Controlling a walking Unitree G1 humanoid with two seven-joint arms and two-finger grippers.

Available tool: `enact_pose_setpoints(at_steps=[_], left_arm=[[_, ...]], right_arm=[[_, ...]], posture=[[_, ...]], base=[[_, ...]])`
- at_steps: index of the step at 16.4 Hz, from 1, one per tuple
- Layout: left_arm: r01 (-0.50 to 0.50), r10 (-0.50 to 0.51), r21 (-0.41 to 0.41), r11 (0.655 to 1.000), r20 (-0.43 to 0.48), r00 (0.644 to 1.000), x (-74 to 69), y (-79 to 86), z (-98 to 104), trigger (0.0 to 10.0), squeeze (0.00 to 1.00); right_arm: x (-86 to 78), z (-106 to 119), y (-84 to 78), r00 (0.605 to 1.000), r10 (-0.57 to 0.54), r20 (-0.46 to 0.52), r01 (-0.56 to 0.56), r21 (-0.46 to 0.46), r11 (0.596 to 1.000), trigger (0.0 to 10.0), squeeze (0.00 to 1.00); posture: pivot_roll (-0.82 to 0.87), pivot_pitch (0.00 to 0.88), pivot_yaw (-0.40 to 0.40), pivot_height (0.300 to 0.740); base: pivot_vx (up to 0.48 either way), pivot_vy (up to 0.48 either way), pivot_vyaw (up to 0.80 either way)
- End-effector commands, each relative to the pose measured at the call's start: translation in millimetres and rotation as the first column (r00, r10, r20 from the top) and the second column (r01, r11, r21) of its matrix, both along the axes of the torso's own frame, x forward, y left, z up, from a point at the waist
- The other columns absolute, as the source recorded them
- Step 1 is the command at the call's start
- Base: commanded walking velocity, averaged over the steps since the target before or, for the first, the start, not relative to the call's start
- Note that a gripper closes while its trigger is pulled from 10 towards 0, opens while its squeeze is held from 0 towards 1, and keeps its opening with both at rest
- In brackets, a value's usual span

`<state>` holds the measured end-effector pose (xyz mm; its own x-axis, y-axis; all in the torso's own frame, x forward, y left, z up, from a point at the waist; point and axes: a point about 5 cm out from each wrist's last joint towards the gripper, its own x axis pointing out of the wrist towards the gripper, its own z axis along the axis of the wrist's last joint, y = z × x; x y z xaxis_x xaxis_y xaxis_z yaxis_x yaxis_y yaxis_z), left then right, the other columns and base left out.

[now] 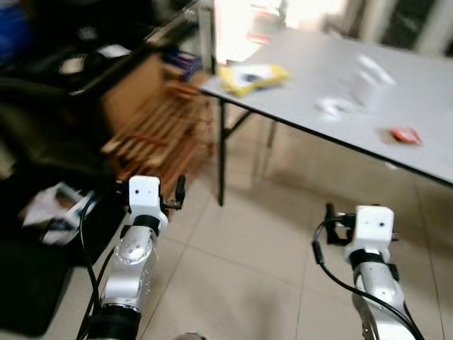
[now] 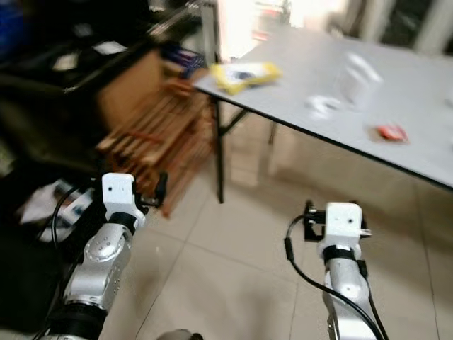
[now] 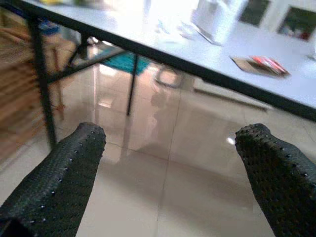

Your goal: Picking trash to rubbish bin

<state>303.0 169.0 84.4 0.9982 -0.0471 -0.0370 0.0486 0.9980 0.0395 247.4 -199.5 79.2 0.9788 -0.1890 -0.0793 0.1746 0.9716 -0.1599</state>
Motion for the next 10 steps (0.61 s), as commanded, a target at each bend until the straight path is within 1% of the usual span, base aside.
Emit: enact_pose_setpoints(at_steps=[1,4,10], left_arm=[[-0.003,0.003,-0.008,1.0,-0.014,1.0,-0.9,0.8,-1.5,10.0,0.0],[-0.001,0.001,-0.015,1.0,-0.023,1.0,-1.2,0.1,-2.5,10.0,0.0],[0.005,-0.005,-0.012,1.0,-0.036,0.999,-0.7,0.6,-3.3,10.0,0.0]], right_arm=[[-1.9,-1.5,0.4,1.0,0.0,-0.004,0.0,0.003,1.0,10.0,0.0],[-2.6,-2.6,0.8,1.0,-0.003,-0.007,0.003,0.01,1.0,10.0,0.0],[-2.4,-3.4,1.2,1.0,-0.01,-0.008,0.01,0.018,1.0,10.0,0.0]], posture=[[-0.07,0.074,0.014,0.74],[-0.07,0.077,0.014,0.74],[-0.07,0.078,0.021,0.74]], base=[[0.0,0.0,0.0],[0.0,0.0,0.0],[0.0,0.48,0.0]])
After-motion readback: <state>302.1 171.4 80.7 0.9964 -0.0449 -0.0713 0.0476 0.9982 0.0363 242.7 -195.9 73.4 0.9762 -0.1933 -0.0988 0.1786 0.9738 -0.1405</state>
